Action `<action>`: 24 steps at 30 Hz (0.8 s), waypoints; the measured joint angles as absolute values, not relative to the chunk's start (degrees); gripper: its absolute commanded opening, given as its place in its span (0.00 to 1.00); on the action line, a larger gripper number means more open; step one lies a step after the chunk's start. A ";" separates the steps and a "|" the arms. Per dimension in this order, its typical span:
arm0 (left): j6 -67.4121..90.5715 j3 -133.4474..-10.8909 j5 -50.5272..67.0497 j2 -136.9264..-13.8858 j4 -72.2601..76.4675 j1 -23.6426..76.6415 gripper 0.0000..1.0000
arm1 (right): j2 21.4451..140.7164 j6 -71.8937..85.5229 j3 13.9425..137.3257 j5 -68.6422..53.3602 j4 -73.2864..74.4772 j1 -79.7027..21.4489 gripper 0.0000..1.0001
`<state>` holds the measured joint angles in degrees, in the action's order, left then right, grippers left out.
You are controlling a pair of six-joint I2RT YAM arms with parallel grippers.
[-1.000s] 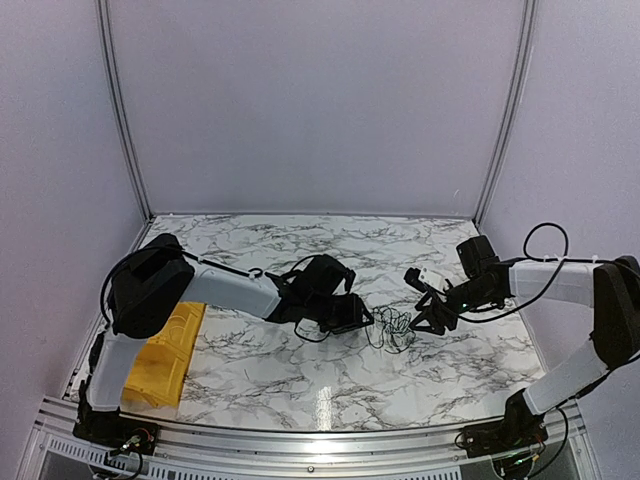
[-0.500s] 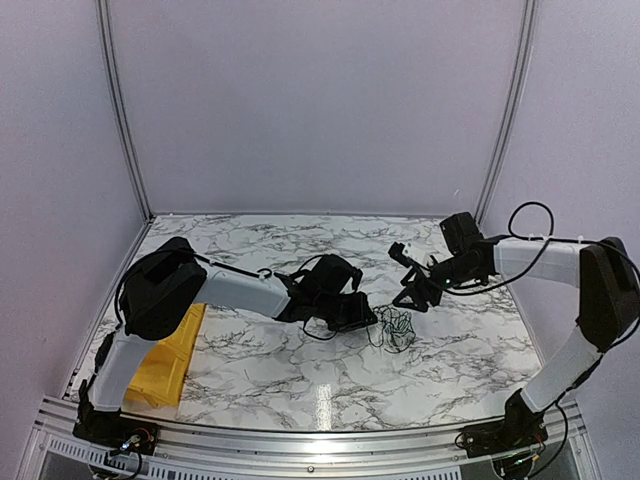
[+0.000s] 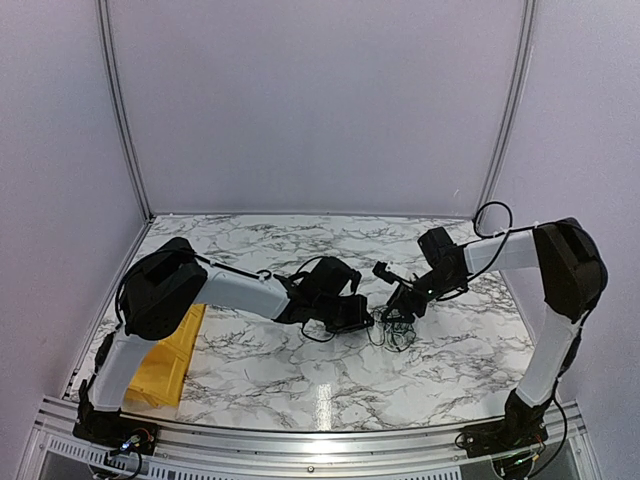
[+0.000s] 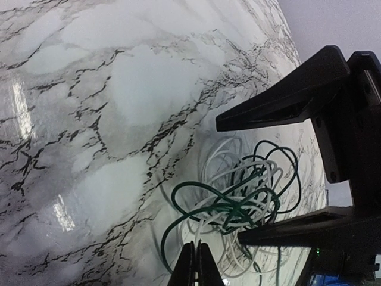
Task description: Untangle the cables
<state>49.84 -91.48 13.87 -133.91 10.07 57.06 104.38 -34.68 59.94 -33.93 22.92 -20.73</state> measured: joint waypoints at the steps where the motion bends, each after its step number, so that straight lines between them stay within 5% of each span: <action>1: 49.71 -91.11 13.78 -133.91 10.09 57.06 0.00 | 104.75 -34.54 59.94 -33.80 23.03 -20.73 0.46; 7: 48.36 -87.13 11.68 -131.41 9.74 56.95 0.00 | 106.65 -35.53 59.99 -32.67 23.14 -20.80 0.11; 17: 42.17 -75.55 3.49 -112.99 4.67 55.81 0.00 | 106.69 -35.64 59.99 -30.76 23.00 -20.99 0.19; 24: 39.18 -68.47 -4.12 -99.50 0.32 55.40 0.00 | 106.74 -35.70 60.05 -30.13 22.74 -20.99 0.11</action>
